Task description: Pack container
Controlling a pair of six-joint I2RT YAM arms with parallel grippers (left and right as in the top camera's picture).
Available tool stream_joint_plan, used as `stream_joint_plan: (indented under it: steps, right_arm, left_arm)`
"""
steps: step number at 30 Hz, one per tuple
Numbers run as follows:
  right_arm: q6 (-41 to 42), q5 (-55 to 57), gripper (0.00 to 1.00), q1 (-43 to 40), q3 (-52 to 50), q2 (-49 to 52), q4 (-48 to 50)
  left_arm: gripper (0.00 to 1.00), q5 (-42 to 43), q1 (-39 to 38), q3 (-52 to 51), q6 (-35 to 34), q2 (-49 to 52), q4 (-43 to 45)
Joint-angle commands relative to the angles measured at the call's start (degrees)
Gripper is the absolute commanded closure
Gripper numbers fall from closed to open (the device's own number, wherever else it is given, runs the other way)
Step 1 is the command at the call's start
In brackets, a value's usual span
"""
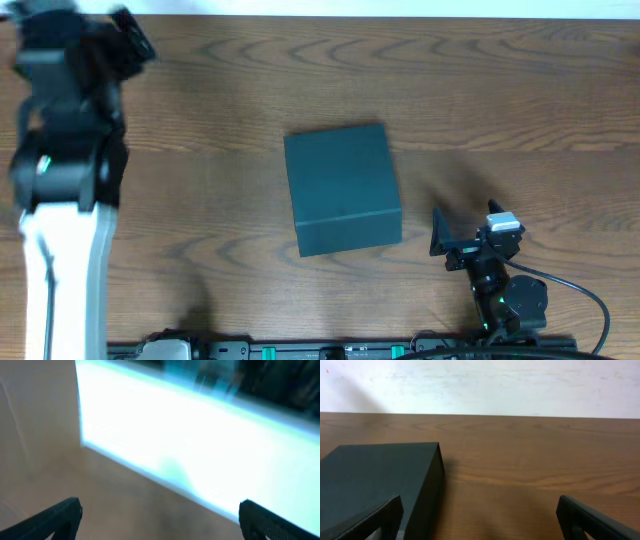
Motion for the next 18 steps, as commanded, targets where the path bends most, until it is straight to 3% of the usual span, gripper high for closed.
stream_joint_plan:
  steps: [1,11,18]
  right_arm:
    - [0.7,0.5,0.01,-0.6,-0.6,-0.4,0.2]
    - [0.7,0.5,0.01,-0.6,-0.6,-0.4,0.2]
    - [0.7,0.5,0.01,-0.6,-0.6,-0.4,0.2]
  left_arm:
    - [0.01,-1.2,-0.6,0.1,0.6,-4.9,3.6]
    - [0.01,0.6,-1.1,-12.3,0.4,-19.5,4.2]
    - [0.01,0.6,-1.1,-31.0,-12.0,-29.7,4.3]
